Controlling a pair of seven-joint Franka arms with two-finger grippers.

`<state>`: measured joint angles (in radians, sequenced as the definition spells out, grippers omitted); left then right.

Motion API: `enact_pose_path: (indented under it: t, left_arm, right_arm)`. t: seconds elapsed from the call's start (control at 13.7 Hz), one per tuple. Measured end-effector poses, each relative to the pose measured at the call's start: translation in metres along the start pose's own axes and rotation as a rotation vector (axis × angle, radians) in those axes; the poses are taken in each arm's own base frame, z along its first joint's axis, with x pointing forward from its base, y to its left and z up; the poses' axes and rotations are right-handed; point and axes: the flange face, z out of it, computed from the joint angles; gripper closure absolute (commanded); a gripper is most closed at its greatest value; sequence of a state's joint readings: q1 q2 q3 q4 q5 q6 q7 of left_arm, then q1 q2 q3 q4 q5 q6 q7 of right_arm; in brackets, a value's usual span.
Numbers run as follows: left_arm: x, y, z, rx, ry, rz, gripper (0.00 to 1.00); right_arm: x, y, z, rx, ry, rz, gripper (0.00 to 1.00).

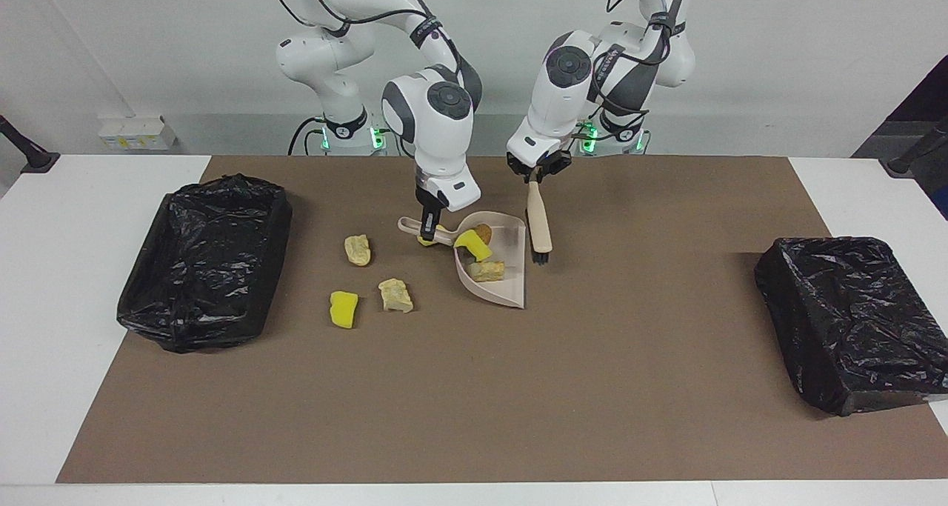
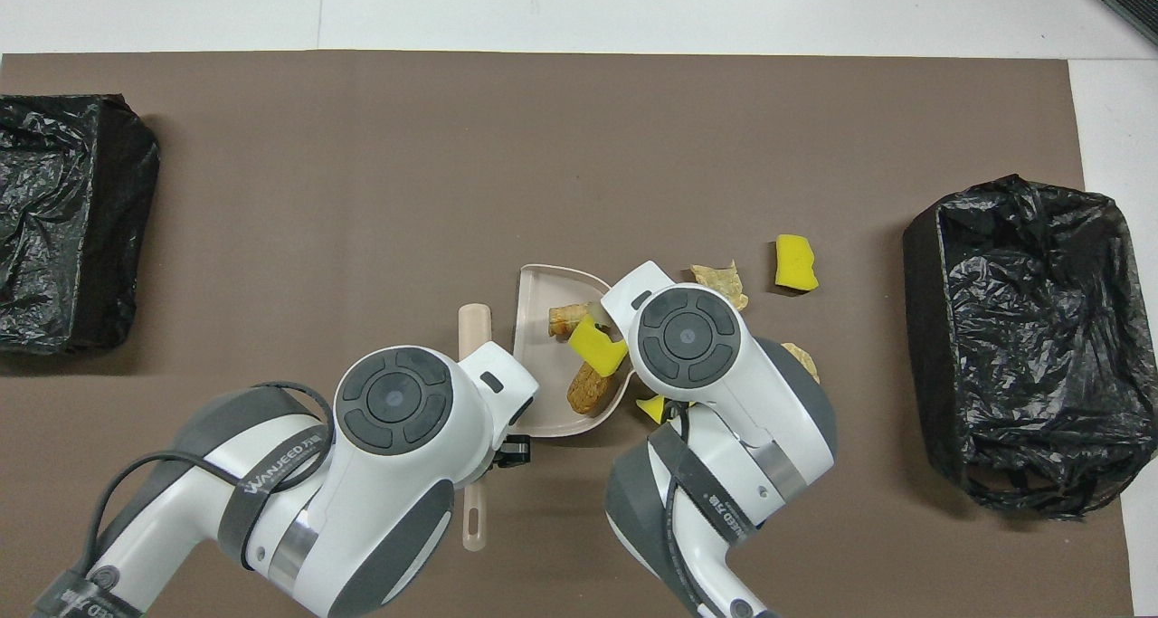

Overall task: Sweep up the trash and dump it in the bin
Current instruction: 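Brush the debris into the dustpan held by the right gripper, then carry the loaded dustpan with the right gripper to the nearby black bag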

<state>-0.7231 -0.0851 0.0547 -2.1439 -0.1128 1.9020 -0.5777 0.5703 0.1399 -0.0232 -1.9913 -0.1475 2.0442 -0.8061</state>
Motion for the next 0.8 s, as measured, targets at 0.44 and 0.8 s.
enact_pose_path:
  t: [0.44,0.8]
  left_arm:
    - [0.013,-0.064,-0.034,0.029,0.012,0.009,1.00]
    - [0.019,-0.114,-0.056,0.017,0.023,-0.050,1.00]
  right_arm:
    - [-0.002,0.001,-0.003,-0.004,0.003,0.004,1.00]
    - [-0.036,0.011,-0.032,-0.009,0.009,0.016,1.00]
